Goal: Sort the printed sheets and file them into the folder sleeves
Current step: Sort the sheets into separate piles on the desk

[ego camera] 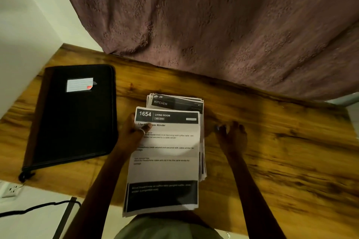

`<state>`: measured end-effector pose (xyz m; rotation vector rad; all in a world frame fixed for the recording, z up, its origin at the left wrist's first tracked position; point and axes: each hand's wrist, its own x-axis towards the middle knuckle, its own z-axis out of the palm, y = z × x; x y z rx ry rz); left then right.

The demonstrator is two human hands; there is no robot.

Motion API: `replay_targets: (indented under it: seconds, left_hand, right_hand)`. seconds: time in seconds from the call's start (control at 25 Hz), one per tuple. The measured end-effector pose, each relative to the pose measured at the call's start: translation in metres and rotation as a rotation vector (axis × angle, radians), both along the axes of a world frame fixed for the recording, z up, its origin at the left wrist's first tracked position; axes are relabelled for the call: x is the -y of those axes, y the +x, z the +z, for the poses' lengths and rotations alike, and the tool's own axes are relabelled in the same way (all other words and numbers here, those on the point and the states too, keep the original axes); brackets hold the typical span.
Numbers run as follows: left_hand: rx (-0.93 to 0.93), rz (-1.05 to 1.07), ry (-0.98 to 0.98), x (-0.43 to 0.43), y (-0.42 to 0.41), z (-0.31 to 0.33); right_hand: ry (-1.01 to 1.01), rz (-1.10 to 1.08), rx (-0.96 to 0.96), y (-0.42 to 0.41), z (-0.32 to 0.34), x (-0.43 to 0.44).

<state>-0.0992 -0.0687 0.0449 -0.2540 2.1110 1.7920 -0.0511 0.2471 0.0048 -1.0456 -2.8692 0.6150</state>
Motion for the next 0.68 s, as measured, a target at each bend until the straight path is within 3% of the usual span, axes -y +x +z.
replay_targets:
  seconds: [0.12,0.44,0.56,0.68]
  left_hand:
    - [-0.022,-0.021,0.025,-0.003,-0.001,0.004]
    - [-0.018,-0.015,0.065,-0.007,-0.003,0.014]
    - [-0.017,-0.035,0.048,-0.007,-0.004,0.011]
    - [-0.017,-0.059,0.036,-0.008,-0.005,0.011]
  right_hand:
    - [0.122,0.034,0.242,-0.004,-0.033,-0.010]
    - [0.101,0.057,0.175,-0.013,-0.031,0.002]
    - [0.042,0.154,0.022,-0.012,-0.031,-0.002]
    - [-0.272,0.197,-0.244,-0.019,0.001,0.006]
